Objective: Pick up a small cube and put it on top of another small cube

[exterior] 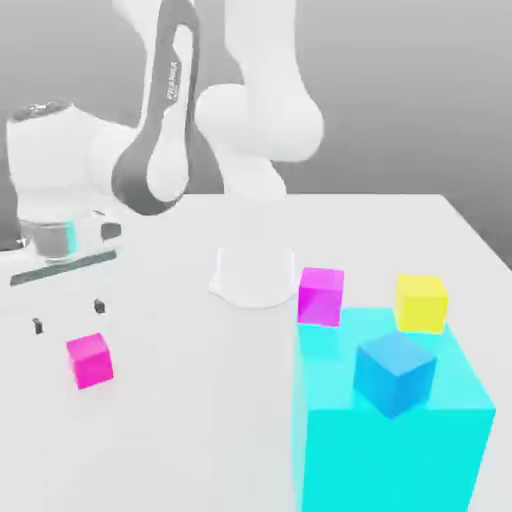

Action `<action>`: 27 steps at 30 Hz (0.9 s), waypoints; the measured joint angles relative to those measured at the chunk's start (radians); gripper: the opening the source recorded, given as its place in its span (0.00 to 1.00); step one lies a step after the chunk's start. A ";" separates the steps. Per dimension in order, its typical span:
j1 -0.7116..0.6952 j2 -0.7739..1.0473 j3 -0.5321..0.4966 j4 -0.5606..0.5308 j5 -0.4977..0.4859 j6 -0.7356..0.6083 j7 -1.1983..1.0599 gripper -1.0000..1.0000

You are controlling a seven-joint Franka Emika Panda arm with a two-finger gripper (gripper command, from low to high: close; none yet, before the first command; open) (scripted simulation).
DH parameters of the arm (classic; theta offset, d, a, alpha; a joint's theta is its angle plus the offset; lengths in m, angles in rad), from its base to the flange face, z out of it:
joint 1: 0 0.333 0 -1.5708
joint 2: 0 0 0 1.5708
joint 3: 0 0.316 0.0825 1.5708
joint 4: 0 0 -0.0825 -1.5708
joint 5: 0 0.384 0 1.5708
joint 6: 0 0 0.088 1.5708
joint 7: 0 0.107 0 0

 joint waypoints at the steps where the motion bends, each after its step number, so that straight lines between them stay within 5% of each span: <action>1: 0.002 0.032 0.000 0.002 -0.004 0.026 0.013 0.50; 6: 0.016 0.210 -0.006 0.028 -0.016 0.173 0.031 0.50; 7: 0.018 0.239 -0.007 0.033 -0.016 0.197 0.032 0.00; 14: 0.019 0.244 -0.008 0.034 -0.015 0.203 0.031 0.00; 21: 0.024 0.017 -0.005 -0.003 -0.003 0.013 0.020 0.00; 27: 0.074 -0.026 0.142 0.163 0.008 -0.193 -0.160 0.00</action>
